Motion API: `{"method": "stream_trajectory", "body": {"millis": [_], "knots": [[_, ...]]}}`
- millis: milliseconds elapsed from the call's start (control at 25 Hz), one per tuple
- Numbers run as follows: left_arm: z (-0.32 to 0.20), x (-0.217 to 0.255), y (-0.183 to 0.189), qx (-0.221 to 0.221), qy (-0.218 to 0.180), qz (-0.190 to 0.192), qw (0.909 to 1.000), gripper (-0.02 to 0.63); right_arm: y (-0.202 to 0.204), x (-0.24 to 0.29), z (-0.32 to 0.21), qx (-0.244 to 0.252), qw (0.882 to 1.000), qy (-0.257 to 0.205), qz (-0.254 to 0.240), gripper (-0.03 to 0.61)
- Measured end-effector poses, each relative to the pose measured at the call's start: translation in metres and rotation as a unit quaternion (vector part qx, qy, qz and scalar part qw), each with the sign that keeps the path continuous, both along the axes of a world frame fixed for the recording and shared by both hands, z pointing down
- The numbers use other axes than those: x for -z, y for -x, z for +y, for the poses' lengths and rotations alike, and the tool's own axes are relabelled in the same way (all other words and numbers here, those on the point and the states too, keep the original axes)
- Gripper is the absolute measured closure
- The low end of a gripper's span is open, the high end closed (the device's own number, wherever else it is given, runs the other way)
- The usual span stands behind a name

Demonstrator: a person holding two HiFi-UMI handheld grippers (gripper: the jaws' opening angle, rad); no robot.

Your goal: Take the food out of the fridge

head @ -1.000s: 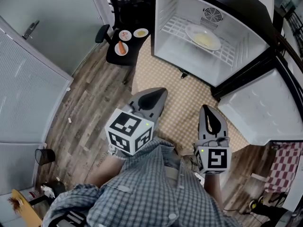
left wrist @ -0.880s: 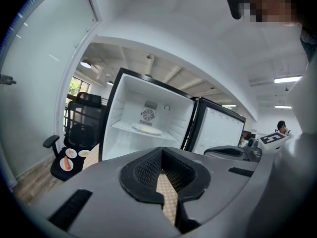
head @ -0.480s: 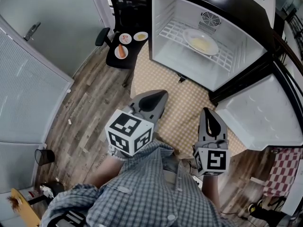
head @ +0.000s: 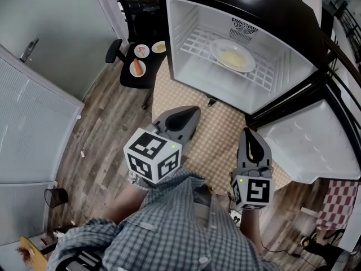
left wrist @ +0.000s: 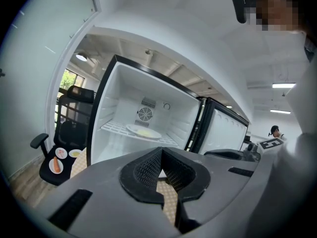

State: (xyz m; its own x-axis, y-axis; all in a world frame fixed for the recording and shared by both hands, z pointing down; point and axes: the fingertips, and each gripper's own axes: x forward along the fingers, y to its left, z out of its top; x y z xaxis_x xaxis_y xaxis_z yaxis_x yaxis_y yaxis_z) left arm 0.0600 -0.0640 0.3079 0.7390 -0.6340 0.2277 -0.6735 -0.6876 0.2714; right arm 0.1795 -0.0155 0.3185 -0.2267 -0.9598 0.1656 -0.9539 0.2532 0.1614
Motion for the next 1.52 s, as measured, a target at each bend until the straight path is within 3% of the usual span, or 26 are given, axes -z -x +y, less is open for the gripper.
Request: {"method": "stream_trajectory", "body": {"millis": [280, 440, 720, 1000, 1120, 1280, 1520], "knots": [[-0.035, 0.001, -0.01, -0.026, 0.003, -0.002, 0.9996, 0.607, -0.004, 0.003, -0.033, -0.021, 0.999, -0.002, 0.031, 0.568], [-0.054, -0.006, -0.015, -0.04, 0.008, -0.005, 0.9992, 0.607, 0.002, 0.006, -0.054, -0.012, 0.996, -0.023, 0.088, 0.569], [-0.082, -0.012, -0.017, -0.057, 0.015, -0.003, 0.9982, 0.607, 0.003, 0.007, -0.092, -0.036, 0.994, -0.018, 0.099, 0.568], [-0.104, -0.014, -0.013, -0.061, 0.015, 0.004, 0.998, 0.607, 0.005, -0.002, -0.129, -0.036, 0.986, 0.001, 0.165, 0.568], [-0.112, -0.016, -0.006, -0.056, 0.02, 0.007, 0.9982, 0.607, 0.009, -0.011, -0.144, -0.036, 0.976, 0.02, 0.212, 0.568], [-0.12, -0.02, -0.002, -0.052, 0.03, 0.013, 0.9981, 0.607, 0.014, -0.021, -0.163, -0.032, 0.954, 0.033, 0.296, 0.568], [-0.127, -0.024, 0.0, -0.057, 0.04, 0.022, 0.9973, 0.607, 0.02, -0.029, -0.187, -0.028, 0.929, 0.047, 0.365, 0.566]]}}
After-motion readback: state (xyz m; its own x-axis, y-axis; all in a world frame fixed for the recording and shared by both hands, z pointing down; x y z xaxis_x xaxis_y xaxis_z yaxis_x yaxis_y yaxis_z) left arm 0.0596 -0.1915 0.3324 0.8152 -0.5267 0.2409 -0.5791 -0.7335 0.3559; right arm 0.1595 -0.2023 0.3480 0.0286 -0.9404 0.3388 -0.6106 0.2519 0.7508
